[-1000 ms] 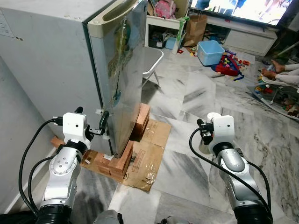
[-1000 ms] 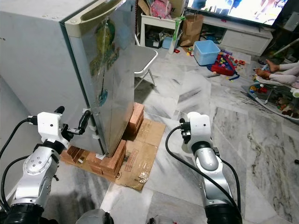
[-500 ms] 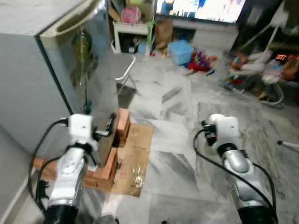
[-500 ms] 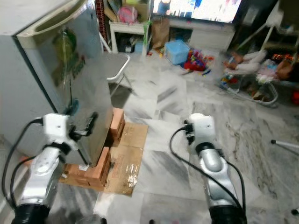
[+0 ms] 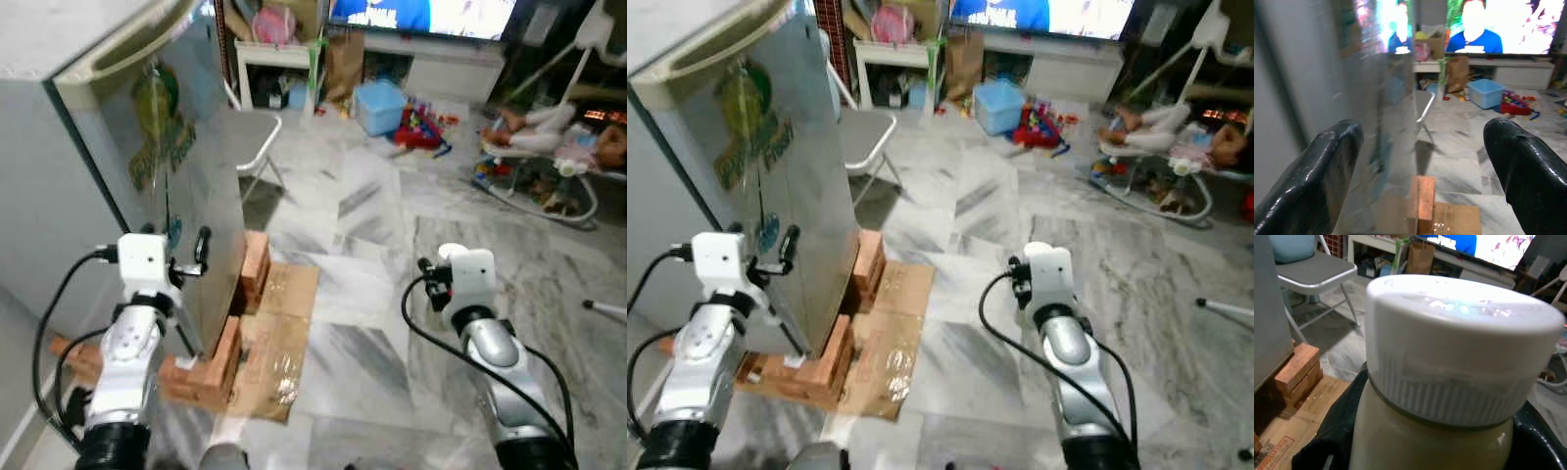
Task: Restocking fridge
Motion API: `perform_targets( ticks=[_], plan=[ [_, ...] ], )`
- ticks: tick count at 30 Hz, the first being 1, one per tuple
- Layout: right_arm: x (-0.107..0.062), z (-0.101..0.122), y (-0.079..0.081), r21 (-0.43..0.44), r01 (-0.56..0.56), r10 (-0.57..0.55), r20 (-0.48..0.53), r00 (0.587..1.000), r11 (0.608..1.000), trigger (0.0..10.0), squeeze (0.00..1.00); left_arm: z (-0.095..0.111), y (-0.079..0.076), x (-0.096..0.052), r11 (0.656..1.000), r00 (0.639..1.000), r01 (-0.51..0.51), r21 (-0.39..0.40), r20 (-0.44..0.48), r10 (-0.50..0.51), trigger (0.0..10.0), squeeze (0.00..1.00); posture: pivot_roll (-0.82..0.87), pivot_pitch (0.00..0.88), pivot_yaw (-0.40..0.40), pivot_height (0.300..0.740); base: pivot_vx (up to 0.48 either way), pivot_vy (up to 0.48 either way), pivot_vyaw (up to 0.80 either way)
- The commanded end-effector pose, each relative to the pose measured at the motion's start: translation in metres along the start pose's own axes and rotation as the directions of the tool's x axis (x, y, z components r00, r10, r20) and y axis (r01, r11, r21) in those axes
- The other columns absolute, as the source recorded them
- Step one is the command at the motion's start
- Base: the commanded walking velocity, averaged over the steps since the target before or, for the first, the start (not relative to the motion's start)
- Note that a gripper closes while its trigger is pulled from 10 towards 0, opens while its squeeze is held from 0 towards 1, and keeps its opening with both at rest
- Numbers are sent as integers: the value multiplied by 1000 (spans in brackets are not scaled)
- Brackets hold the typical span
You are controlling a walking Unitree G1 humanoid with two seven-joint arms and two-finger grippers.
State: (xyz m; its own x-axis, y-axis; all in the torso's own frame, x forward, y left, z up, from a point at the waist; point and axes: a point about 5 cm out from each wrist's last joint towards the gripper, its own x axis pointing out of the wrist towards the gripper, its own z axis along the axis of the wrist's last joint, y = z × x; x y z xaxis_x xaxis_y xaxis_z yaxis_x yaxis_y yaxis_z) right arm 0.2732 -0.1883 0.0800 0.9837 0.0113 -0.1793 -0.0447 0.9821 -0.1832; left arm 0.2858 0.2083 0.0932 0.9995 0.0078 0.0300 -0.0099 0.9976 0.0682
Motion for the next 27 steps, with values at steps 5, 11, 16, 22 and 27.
perform_targets(
  ticks=[5, 11, 16, 22, 27],
  plan=[
    [-5, 9, -8, -11, 16, -15, 32, 999, 1000, 10000, 0, 6, 12, 17, 995, 995, -99, -21, 16, 99, 10000, 0, 2, 0, -66, 716, 0, 0, 0],
    [-10, 9, -13, -16, 23, -22, 26, 999, 1000, 10000, 0, 9, 11, 30, 992, 993, -113, -62, 13, 114, 10000, 0, -18, 0, -64, 716, 0, 0, 0],
    [-17, 12, -16, -26, 16, -15, 24, 1000, 1000, 10000, 0, 12, 8, 48, 992, 994, -111, -62, 6, 111, 10000, 0, -51, 2, -62, 716, 0, 0, 0],
    [-27, 10, -23, -38, 33, -33, 6, 999, 999, 10000, 0, 15, 1, 66, 992, 995, -102, -72, -21, 100, 10000, 0, -84, 1, -49, 716, 0, 0, 0],
    [-30, 9, -24, -40, 41, -41, 0, 999, 998, 10000, 0, 17, -7, 72, 993, 996, -89, -74, -29, 87, 10000, 0, -85, 0, -42, 716, 0, 0, 0]
  ],
)
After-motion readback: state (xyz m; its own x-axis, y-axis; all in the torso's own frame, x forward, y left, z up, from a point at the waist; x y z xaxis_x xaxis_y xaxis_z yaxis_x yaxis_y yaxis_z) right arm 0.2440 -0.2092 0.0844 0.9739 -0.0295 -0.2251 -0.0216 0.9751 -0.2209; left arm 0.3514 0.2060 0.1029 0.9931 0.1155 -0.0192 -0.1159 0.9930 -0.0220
